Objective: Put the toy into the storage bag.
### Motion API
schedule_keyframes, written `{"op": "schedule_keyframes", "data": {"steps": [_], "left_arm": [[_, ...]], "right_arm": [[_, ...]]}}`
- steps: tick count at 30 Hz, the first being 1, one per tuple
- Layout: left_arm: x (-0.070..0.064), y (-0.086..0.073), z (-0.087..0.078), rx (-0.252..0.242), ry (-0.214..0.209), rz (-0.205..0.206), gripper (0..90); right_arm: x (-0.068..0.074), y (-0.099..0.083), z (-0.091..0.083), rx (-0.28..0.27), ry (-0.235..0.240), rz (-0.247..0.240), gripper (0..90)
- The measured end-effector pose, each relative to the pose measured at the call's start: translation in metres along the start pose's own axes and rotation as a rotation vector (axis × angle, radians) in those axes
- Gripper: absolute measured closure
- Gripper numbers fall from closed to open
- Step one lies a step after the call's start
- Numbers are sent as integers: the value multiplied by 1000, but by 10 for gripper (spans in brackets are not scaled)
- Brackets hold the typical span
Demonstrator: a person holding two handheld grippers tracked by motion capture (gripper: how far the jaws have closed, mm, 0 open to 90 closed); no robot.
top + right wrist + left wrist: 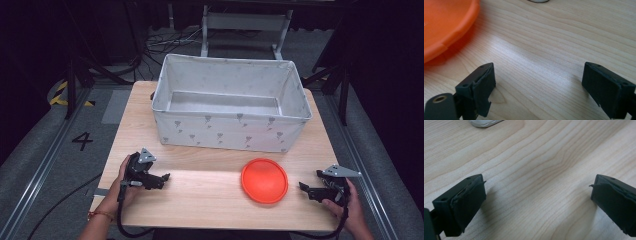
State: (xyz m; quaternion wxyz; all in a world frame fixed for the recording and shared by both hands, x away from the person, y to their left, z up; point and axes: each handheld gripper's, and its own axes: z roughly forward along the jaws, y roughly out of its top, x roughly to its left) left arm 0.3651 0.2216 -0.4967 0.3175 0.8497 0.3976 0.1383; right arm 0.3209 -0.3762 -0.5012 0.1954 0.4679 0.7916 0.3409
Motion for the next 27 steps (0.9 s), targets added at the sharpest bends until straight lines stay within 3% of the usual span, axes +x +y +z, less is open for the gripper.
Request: {"op": "schedule_keyframes", "data": {"steps": [10, 16, 27], "left_arm": [[3, -6, -5, 0, -36, 38, 1], [3, -6, -5, 2, -36, 32, 2], [3, -6, -5, 0, -37, 34, 2]], "right_arm": [[1, 0, 0, -3, 5, -4, 144], [1, 0, 0, -2, 2, 1, 146], [-4, -2, -3, -11, 61, -39, 195]]}}
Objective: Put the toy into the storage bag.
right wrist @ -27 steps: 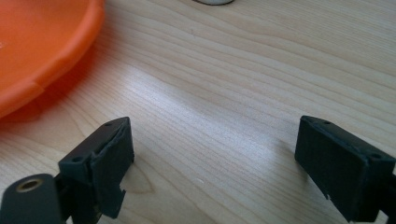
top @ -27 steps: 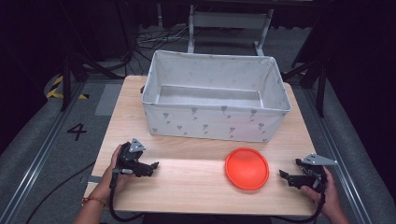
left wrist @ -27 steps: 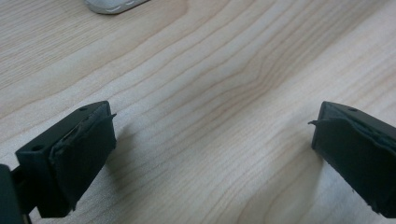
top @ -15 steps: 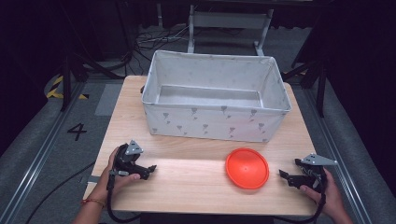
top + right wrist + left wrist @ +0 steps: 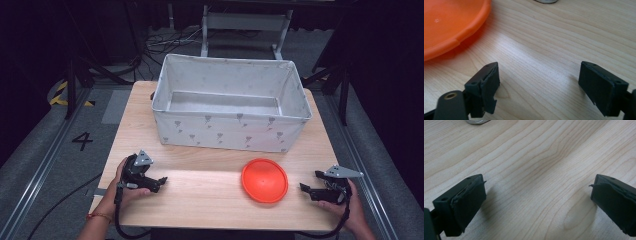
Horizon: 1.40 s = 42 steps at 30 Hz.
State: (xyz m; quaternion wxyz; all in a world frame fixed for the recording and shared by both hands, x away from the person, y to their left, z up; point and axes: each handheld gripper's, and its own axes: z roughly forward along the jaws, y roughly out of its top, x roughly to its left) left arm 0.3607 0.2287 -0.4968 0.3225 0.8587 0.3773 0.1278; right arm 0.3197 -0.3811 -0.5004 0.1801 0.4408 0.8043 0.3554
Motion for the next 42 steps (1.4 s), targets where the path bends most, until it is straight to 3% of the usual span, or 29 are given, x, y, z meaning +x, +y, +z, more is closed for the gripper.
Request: {"op": "schedule_keyframes", "data": {"steps": [2, 13, 22, 30, 32, 37, 42], "left_arm": [[0, 0, 0, 1, 1, 0, 3], [0, 0, 0, 0, -1, 0, 3], [0, 0, 0, -1, 1, -1, 3], [-1, 0, 0, -3, 6, -8, 4], [-1, 0, 0, -1, 8, -8, 5], [-1, 0, -1, -1, 13, -5, 6], [-1, 0, 0, -2, 13, -5, 5]], "right_arm": [[1, 0, -2, -7, 40, -32, 294], [5, 5, -4, -14, 65, -52, 275], [19, 33, -12, -51, 109, -98, 274], [40, 64, 0, -9, 167, -186, 268], [42, 73, 7, -6, 195, -181, 266], [44, 87, 27, 40, 212, -180, 258], [36, 91, 46, 79, 223, -121, 252]]}}
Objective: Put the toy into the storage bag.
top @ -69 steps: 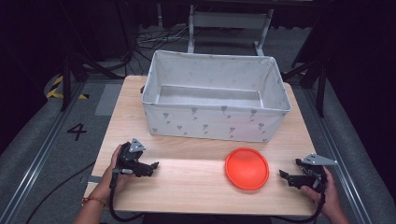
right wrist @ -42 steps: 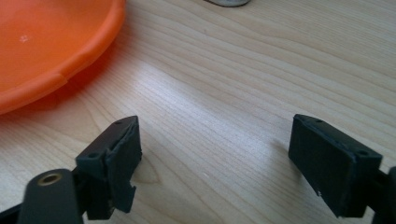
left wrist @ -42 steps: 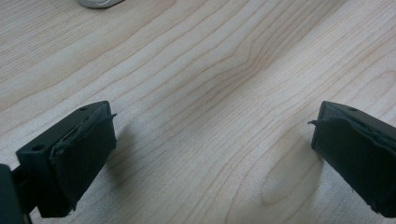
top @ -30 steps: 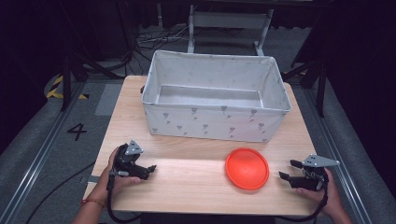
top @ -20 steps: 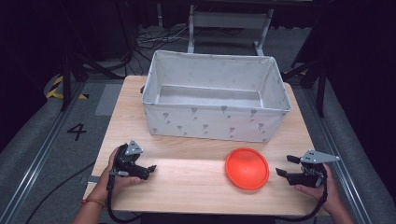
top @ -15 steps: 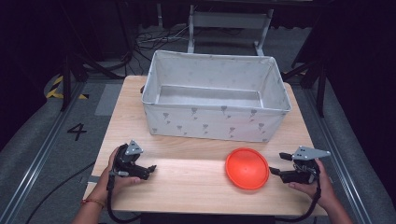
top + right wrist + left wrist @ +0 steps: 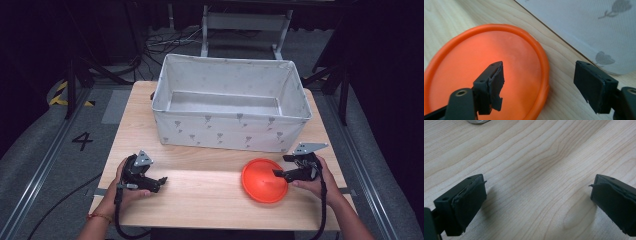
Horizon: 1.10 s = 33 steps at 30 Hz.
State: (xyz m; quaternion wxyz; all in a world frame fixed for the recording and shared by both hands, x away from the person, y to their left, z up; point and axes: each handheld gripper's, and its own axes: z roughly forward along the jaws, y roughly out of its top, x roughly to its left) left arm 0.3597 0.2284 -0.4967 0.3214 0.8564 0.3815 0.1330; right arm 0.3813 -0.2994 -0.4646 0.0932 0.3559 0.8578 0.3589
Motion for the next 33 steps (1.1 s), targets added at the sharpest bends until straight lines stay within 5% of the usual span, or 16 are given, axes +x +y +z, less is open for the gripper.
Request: {"op": "schedule_keyframes", "data": {"steps": [7, 16, 19, 28, 33], "left_arm": [[0, 0, 0, 1, 0, 0, 5], [0, 0, 0, 2, -4, -2, 5], [0, 0, 0, 0, -7, -3, 5], [0, 0, 0, 0, -9, -2, 4], [1, 0, 0, 3, -12, 5, 4]], "right_arm": [[-2, -4, 14, 10, 24, 20, 241], [7, -13, 21, 49, 36, -25, 241], [12, -13, 21, 45, 28, -56, 341], [0, -18, 16, -35, 52, 58, 648], [-2, -13, 4, -78, 80, 45, 756]]}}
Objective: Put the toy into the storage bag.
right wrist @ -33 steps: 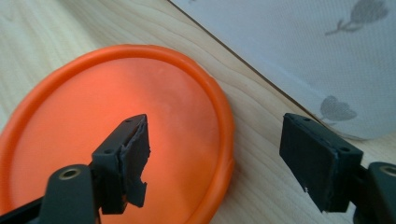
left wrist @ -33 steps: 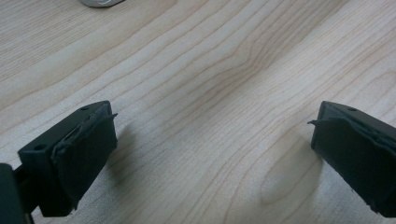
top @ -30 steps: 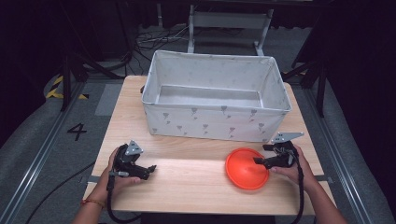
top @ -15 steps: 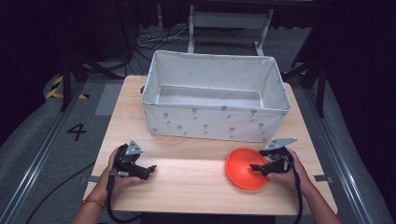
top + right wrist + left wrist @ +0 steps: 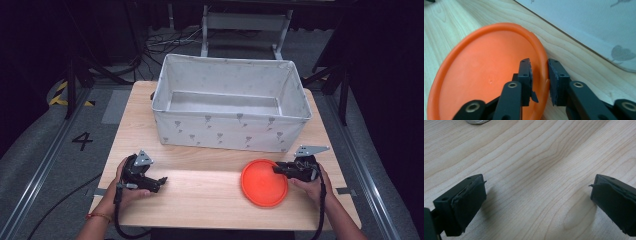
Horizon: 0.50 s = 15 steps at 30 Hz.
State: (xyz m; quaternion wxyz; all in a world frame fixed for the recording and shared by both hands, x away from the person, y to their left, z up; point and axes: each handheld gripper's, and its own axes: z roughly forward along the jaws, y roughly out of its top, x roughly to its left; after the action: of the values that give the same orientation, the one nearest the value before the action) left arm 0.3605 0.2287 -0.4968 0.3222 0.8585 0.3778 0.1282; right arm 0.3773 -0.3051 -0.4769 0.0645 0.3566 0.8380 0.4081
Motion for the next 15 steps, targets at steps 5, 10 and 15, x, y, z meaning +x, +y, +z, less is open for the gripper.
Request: {"op": "schedule_keyframes", "data": {"steps": [5, 10, 15], "left_arm": [[0, 0, 0, 1, 1, -1, 4], [0, 0, 0, -1, 2, -3, 4], [0, 0, 0, -1, 1, -2, 4]], "right_arm": [[5, 5, -12, -44, 14, -26, 807], [13, 11, -23, -73, 24, -64, 830], [26, 19, -34, -73, 2, -145, 832]]}}
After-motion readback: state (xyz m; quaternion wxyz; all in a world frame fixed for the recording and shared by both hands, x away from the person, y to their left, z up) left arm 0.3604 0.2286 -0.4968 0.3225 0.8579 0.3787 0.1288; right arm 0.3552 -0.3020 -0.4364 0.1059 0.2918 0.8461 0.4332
